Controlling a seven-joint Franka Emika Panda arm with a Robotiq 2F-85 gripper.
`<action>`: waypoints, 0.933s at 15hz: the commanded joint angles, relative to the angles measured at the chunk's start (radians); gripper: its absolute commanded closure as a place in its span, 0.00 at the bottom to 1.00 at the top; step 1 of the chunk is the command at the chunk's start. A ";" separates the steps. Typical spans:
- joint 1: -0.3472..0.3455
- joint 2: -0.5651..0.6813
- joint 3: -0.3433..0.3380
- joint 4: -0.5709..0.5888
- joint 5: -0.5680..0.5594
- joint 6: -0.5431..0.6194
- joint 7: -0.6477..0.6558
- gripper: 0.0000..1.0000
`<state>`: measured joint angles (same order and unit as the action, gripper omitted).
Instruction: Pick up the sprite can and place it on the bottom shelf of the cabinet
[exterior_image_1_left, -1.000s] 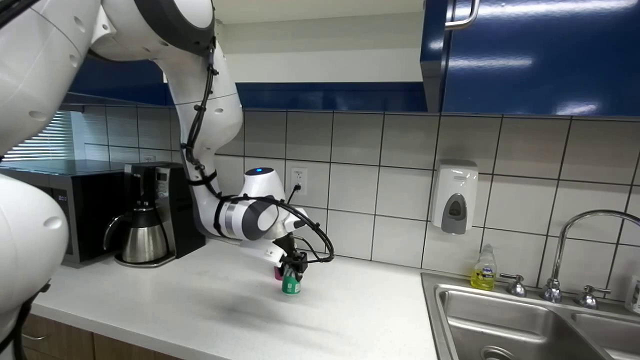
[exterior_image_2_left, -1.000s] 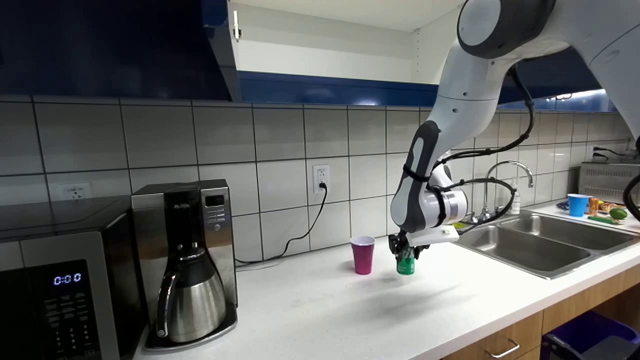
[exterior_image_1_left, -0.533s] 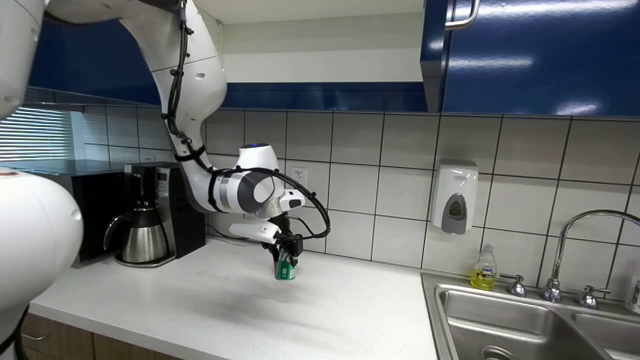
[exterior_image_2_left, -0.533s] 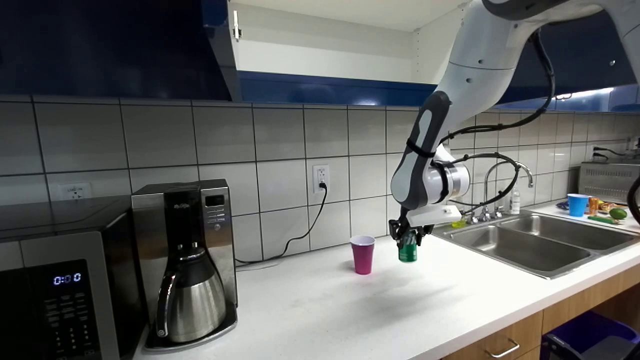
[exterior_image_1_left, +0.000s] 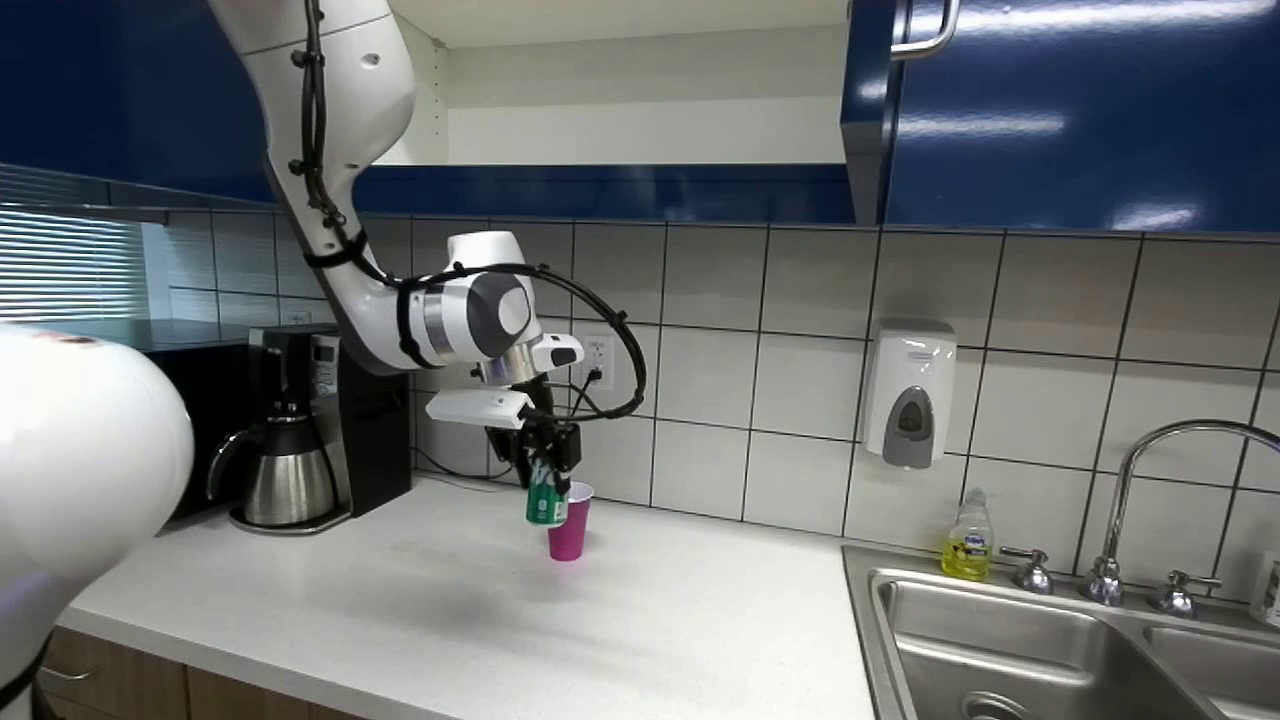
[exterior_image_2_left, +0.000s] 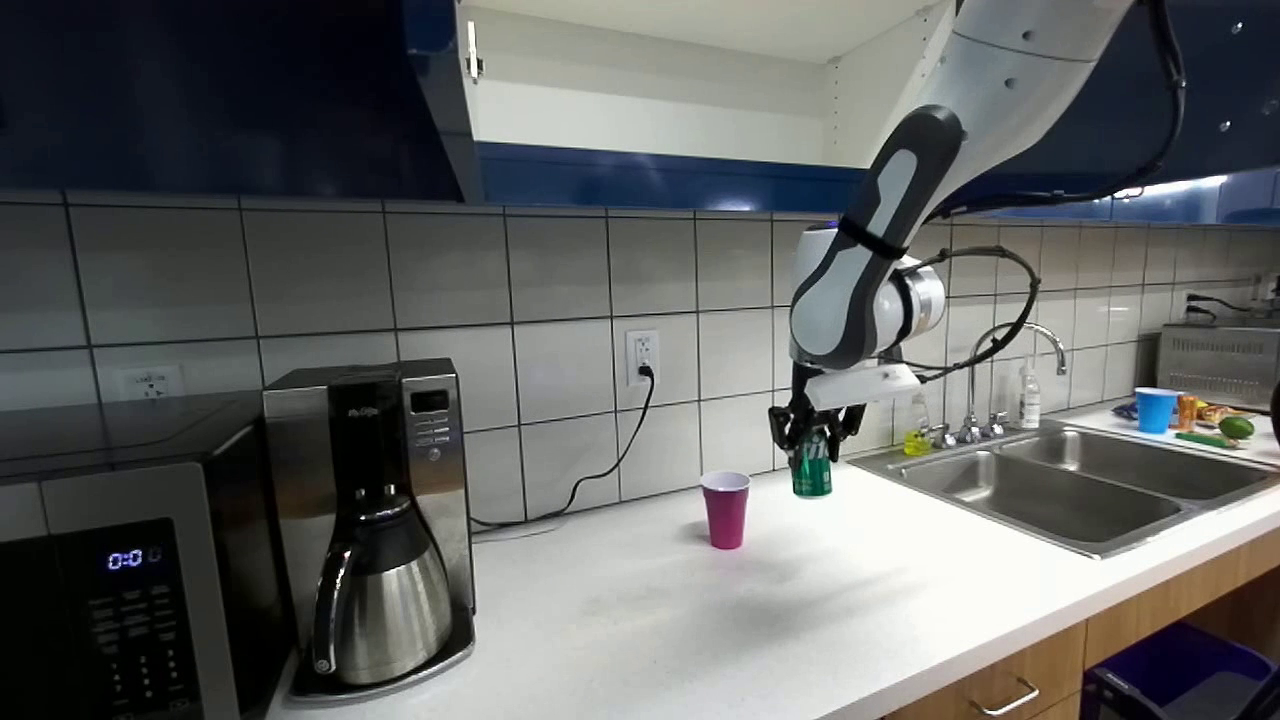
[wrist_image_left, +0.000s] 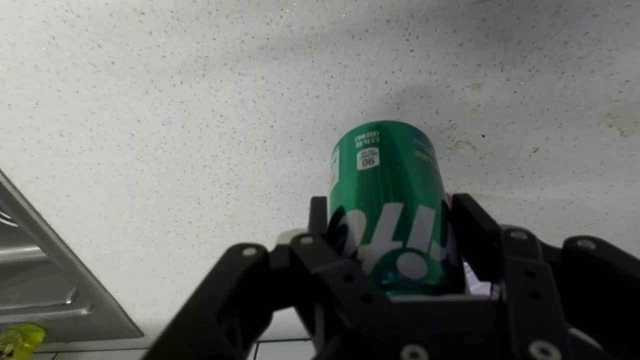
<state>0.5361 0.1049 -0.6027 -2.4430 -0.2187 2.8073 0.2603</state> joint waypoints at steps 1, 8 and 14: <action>0.042 -0.177 -0.022 -0.034 -0.142 -0.136 0.113 0.62; -0.383 -0.403 0.501 -0.077 -0.076 -0.304 0.116 0.62; -0.446 -0.536 0.631 -0.068 0.060 -0.420 0.098 0.62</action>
<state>0.1388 -0.3413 -0.0357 -2.5084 -0.2095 2.4580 0.3819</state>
